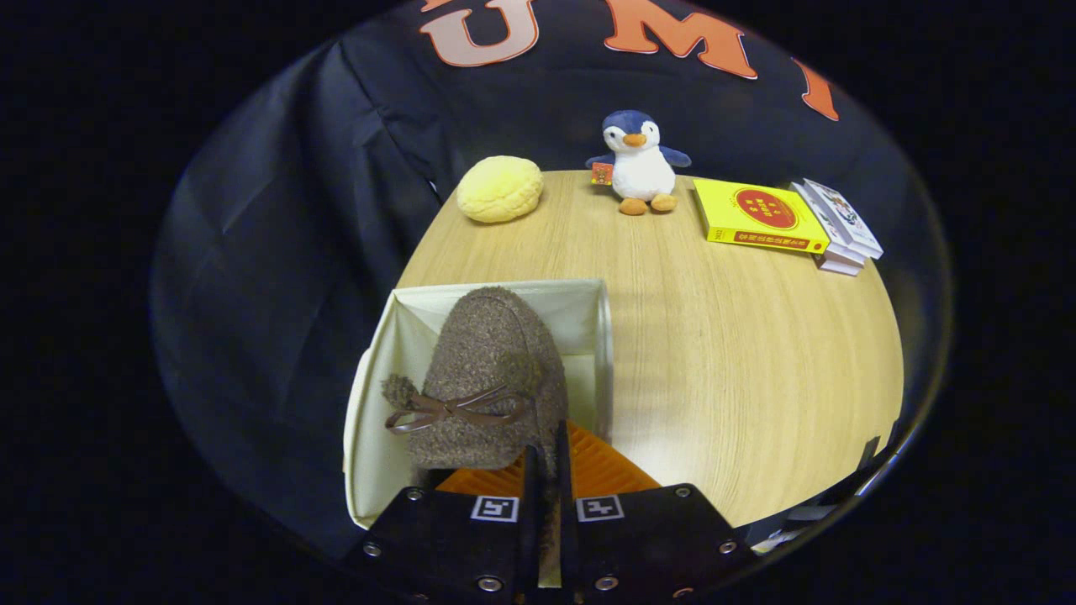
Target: Open the storage box then place both shoes into the box .Put the left shoe in first, then the right shoe, with the right side of both shoes facing outward in a uniform manner.
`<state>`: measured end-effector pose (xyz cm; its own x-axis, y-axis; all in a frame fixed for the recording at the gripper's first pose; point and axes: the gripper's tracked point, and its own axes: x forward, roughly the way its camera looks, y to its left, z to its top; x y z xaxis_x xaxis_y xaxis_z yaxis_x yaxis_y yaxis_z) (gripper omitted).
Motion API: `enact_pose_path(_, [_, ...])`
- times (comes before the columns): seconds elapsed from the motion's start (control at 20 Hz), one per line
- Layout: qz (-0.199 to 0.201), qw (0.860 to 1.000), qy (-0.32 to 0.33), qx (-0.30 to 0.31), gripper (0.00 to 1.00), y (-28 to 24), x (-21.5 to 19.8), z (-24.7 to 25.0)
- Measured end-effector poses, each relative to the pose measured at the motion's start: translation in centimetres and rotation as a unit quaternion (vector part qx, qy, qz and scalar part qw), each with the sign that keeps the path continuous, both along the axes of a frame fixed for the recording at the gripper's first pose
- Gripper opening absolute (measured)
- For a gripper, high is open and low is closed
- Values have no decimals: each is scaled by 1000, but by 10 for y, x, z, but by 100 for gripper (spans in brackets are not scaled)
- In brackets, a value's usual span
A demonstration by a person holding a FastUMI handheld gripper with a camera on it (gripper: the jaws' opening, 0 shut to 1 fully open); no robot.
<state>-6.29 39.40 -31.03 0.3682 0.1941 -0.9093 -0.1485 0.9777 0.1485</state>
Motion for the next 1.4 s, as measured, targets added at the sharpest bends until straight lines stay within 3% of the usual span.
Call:
enact_pose_path(0.15, [20,999,9,29,21,13,-10,8])
enact_pose_path(0.2, [29,999,0,33,28,12,-8,16])
enact_pose_path(0.45, [50,994,-56,74,46,3,-5,62])
enact_pose_path(0.7, [55,981,-164,83,70,-49,19,117])
enact_pose_path(1.0, [-17,954,-286,90,92,-150,48,177])
enact_pose_path(1.4, [-76,906,-407,86,97,-281,63,270])
